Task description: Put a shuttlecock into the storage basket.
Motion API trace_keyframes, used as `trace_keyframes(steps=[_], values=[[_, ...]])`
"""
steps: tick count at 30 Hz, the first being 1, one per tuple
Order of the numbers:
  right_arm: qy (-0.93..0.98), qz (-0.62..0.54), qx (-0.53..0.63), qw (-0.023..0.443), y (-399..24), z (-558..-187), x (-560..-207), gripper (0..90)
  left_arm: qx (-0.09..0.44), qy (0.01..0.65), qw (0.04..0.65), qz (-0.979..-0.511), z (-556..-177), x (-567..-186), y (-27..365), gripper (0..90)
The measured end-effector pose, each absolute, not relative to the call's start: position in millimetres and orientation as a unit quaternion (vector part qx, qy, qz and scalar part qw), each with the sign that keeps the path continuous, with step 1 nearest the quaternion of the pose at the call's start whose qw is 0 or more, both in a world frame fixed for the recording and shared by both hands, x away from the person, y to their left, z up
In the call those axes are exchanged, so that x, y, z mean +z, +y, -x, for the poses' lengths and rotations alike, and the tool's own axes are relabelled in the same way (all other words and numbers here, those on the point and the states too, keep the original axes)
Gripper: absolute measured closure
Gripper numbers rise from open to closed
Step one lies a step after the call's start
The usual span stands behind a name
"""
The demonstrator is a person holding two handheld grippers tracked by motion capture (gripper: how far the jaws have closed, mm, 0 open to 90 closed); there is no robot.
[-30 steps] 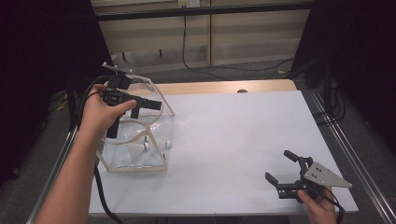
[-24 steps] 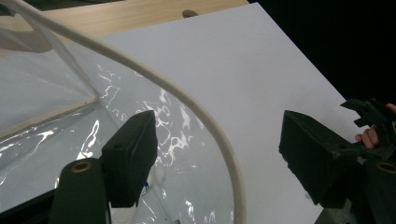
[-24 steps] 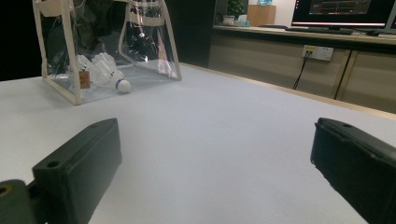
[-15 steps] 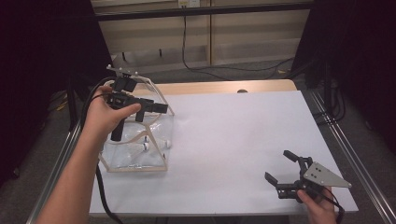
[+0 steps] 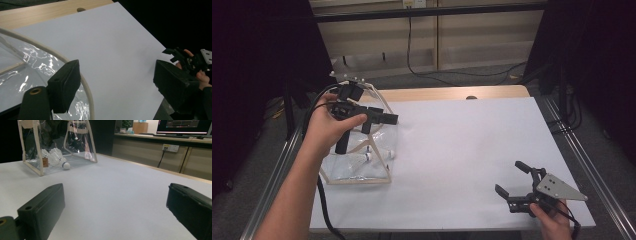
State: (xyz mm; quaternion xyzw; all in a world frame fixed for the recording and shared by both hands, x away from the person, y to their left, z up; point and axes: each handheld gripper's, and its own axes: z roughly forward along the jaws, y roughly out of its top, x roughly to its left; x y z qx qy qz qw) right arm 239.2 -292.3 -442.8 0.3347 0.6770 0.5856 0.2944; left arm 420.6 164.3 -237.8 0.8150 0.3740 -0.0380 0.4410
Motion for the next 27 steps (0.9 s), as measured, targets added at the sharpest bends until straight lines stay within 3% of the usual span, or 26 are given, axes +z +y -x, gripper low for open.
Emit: trace_keyframes(steps=[27], values=[[0.675,-0.333,0.588,0.296,-292,-239,-442,1.4,-0.068,0.319,0.460,-0.826,-396,-251,148,18.2]])
